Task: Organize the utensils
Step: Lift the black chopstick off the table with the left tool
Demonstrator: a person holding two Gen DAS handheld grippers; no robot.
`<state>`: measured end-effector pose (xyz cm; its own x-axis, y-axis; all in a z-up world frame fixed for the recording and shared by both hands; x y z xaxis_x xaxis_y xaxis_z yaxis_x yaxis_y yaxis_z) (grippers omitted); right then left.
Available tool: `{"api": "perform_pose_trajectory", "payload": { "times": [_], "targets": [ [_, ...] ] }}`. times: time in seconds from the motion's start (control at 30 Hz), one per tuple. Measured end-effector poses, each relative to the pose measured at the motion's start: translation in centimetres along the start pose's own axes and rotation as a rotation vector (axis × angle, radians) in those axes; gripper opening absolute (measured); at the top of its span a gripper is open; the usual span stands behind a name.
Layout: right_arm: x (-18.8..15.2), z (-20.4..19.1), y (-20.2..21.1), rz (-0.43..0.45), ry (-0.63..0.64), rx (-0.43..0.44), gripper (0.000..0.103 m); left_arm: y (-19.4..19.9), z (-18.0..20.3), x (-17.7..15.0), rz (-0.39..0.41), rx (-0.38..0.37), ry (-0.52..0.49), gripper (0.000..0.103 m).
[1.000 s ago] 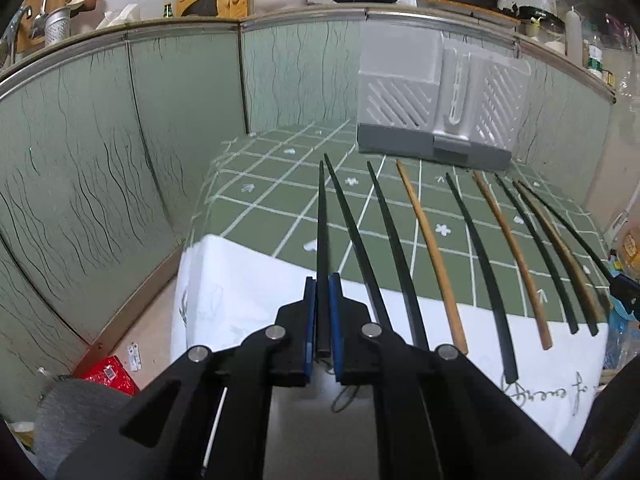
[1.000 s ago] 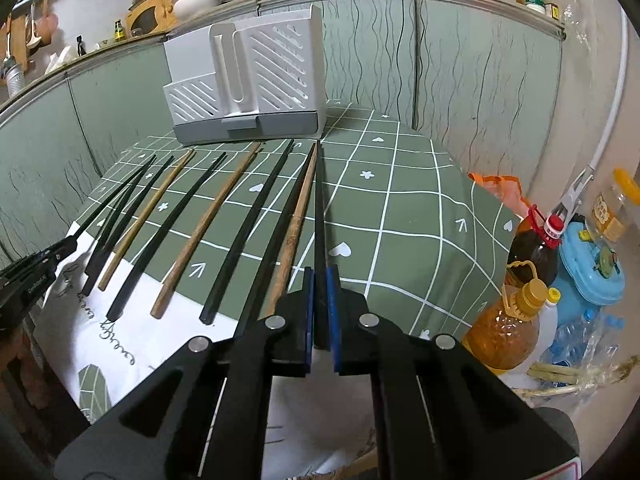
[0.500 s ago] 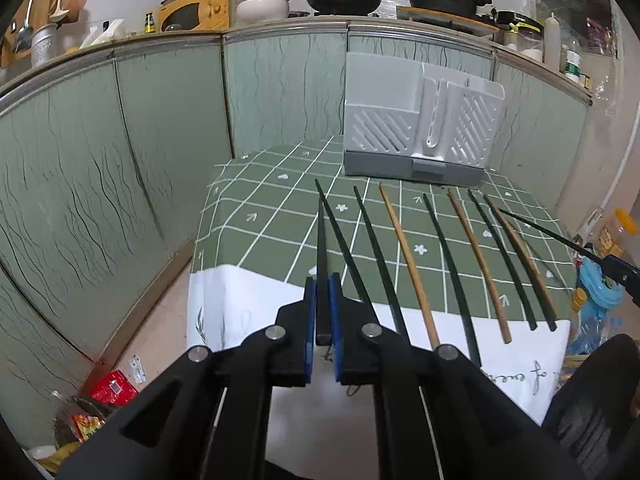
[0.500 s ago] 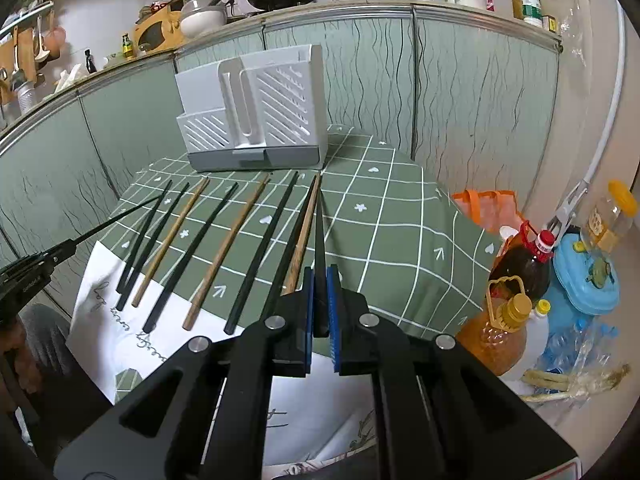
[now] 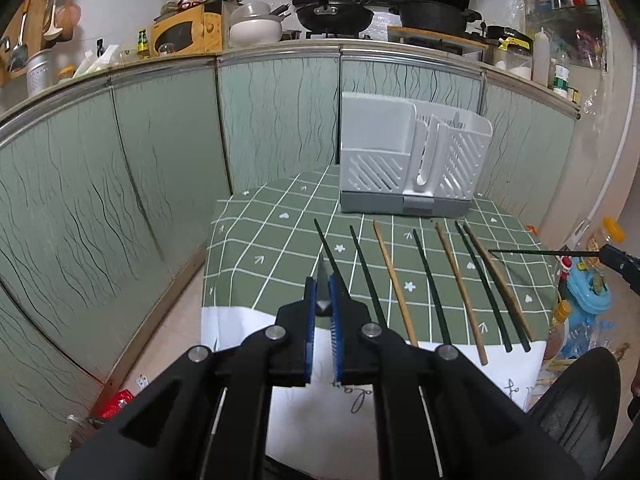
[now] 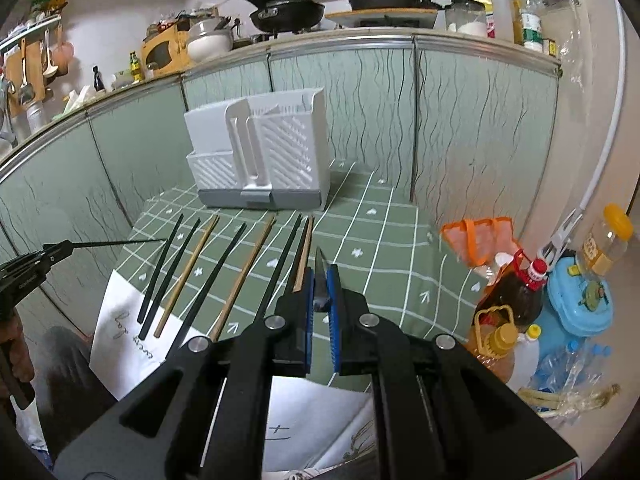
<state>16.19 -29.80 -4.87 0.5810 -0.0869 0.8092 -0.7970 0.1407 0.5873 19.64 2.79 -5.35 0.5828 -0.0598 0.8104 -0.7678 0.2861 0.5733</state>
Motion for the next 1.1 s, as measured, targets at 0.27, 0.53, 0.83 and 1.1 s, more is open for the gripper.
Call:
{"api": "perform_pose_trajectory", "payload": {
  "times": [0.27, 0.53, 0.83, 1.1],
  "targets": [
    [2.4, 0.6, 1.4, 0.048, -0.014, 0.001, 0.006, 2.0, 0.3, 3.2, 0.046, -0.005, -0.022, 0.008],
    [5.0, 0.4, 2.6, 0.091, -0.013, 0.005, 0.006, 2.8, 0.7, 6.0, 0.070, -0.032, -0.046, 0.008],
    [8.0, 0.1, 3.3, 0.119, -0.006, 0.032, 0.006, 2.0, 2.0, 8.8, 0.061, -0.178, -0.064, 0.008],
    [11.0, -1.0, 3.8, 0.149, 0.031, 0.080, 0.006, 0.7, 4.2, 11.9, 0.061, -0.333, -0.094, 0.008]
  ]
}}
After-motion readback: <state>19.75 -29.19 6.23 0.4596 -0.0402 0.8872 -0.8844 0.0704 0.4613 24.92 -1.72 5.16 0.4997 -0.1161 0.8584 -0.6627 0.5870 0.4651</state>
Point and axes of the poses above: each gripper's, at about its wrist camera, not at the fingertips, and y roughly against the way its jaws point, z to its right, x to its top, the point moved 9 cm from there along -y, roughly the way its jaws point, and after that the axes turned 12 degrees about -x, right-handed, at the moved point
